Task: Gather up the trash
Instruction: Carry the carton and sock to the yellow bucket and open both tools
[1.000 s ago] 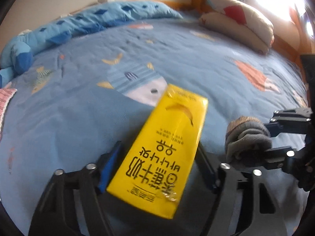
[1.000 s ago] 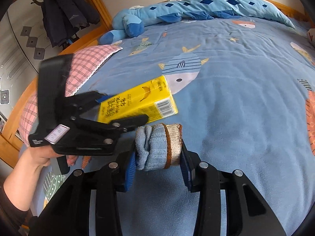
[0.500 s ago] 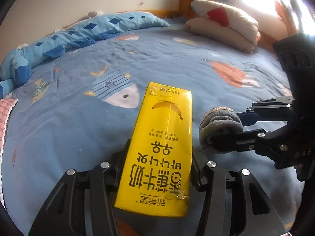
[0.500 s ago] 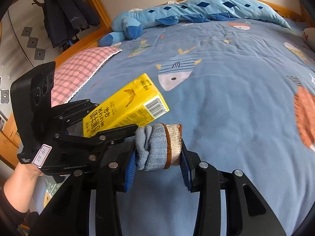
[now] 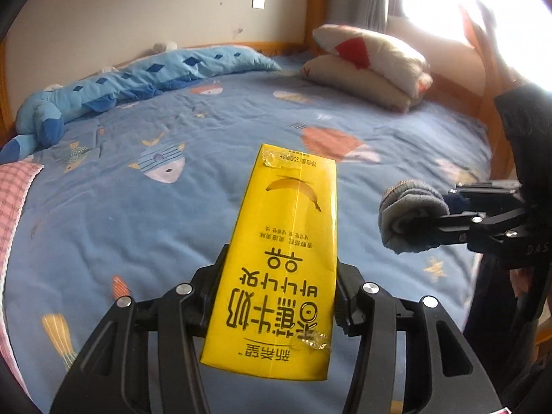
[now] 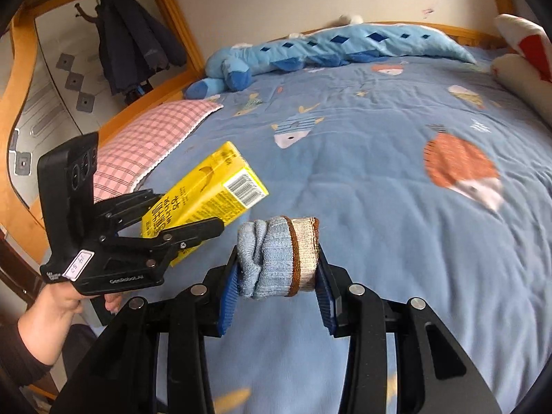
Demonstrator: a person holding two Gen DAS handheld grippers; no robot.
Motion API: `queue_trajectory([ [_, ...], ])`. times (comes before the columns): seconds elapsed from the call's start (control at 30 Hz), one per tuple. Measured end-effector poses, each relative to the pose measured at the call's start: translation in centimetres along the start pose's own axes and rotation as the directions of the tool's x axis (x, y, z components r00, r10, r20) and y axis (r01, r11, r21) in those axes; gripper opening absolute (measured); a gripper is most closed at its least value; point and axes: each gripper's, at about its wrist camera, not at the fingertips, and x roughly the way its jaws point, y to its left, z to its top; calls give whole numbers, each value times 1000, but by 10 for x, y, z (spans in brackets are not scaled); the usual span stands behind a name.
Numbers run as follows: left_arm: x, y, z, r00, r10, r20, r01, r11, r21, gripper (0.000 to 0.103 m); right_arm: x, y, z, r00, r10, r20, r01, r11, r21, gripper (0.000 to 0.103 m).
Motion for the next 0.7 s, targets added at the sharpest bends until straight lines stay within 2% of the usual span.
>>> queue_trajectory([
  [0.23, -33, -75, -10, 997, -54, 54, 53, 998, 29, 51, -75, -3, -47, 997, -33, 64, 30, 999, 45, 39],
  [0.37, -47, -123, -20, 989, -131, 66, 126, 990, 69, 51, -118, -10, -76, 991, -74, 108, 64, 994, 91, 39],
  [0.47, -53, -158, -27, 979, -193, 65, 186, 977, 100, 51, -145, -13, -97, 986, -106, 129, 92, 989, 115, 39],
  [0.6, -58, -203, -36, 954, -294, 49, 286, 949, 129, 51, -186, -17, -123, 974, -154, 166, 131, 981, 144, 39],
  [0.7, -59, -227, -39, 940, -340, 43, 331, 933, 139, 51, -214, -22, -143, 960, -208, 189, 177, 969, 172, 39],
])
